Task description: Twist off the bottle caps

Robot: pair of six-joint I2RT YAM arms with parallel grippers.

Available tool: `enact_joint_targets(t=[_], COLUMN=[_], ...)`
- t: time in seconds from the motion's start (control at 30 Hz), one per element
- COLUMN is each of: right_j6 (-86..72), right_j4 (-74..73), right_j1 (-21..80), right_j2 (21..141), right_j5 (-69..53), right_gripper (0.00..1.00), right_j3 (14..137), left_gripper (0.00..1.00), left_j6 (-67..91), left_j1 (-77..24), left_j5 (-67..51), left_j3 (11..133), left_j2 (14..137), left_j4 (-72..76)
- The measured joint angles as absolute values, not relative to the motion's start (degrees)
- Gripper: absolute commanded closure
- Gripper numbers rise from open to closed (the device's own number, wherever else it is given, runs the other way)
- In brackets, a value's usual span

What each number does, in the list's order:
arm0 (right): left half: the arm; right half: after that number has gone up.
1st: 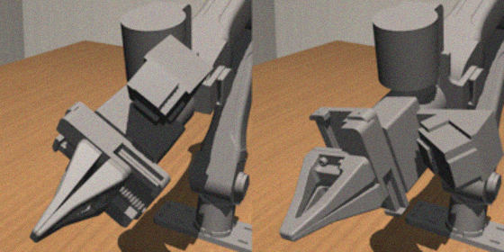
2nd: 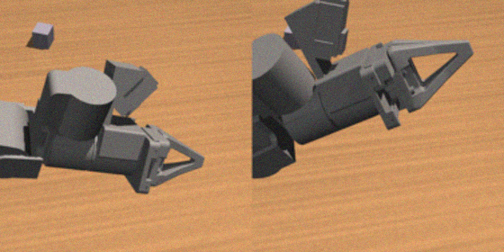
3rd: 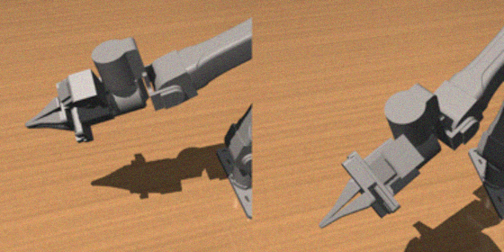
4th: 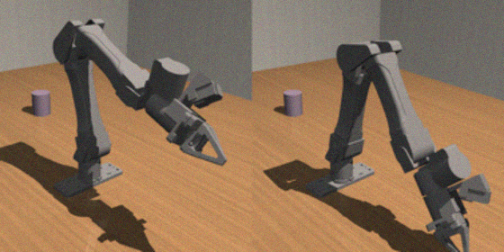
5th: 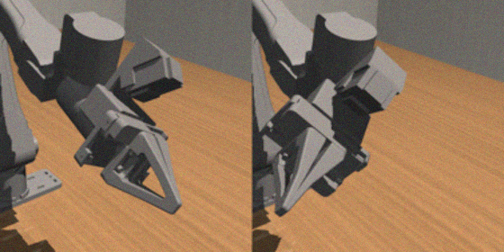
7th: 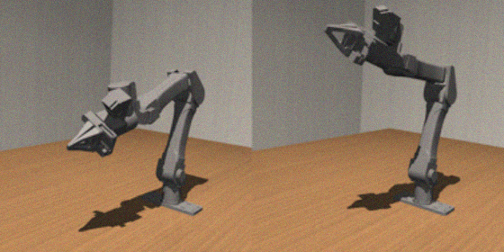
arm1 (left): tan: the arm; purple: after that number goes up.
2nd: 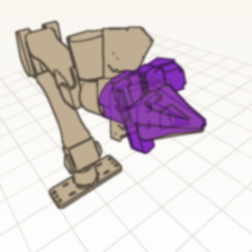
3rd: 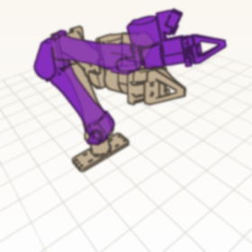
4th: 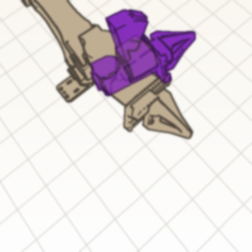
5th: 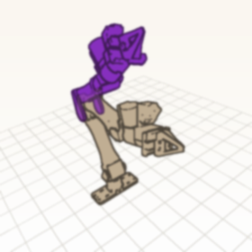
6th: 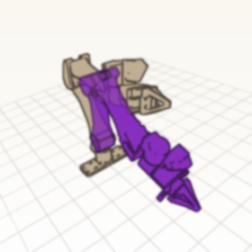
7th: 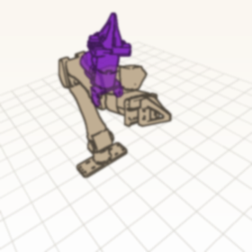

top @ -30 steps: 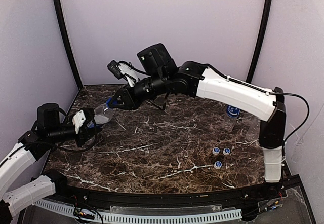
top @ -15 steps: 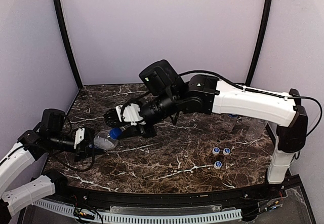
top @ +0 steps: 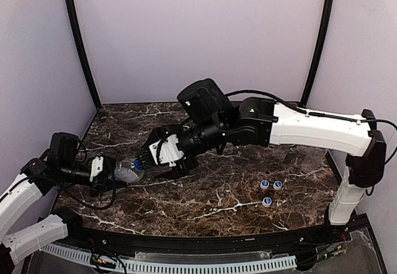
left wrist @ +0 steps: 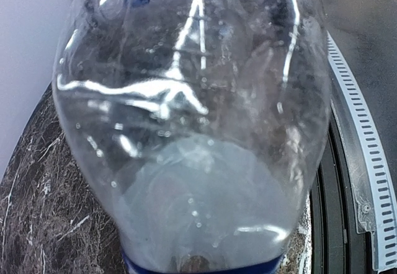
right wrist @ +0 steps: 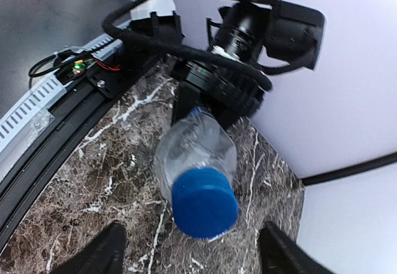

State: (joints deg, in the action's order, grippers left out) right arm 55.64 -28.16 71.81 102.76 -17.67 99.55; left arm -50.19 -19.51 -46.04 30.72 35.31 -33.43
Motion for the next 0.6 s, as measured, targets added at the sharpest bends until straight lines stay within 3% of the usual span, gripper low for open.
enact_joint_targets(t=[0.2, 0.37, 0.6], right_j6=[44.3, 24.9, -1.2], right_j4=[-25.4, -23.5, -23.3], right_j1=[70.1, 68.1, 65.7], right_j2=[100.7, 102.5, 109.4], right_j5=[-15.0, -15.8, -15.2], right_gripper=[0.02, 0.14, 0.2], right_j3=[100.2, 106.5, 113.9], left_gripper=[0.76, 0.75, 0.76], left_j6=[-46.2, -40.0, -35.9], left_j1=[-19.0, -19.0, -19.0], left_j5=[-44.2, -38.2, -27.9], left_j3=[30.7, 29.4, 28.7], left_j2=[35.1, 34.5, 34.7], left_j4=[-31.6, -23.4, -14.8])
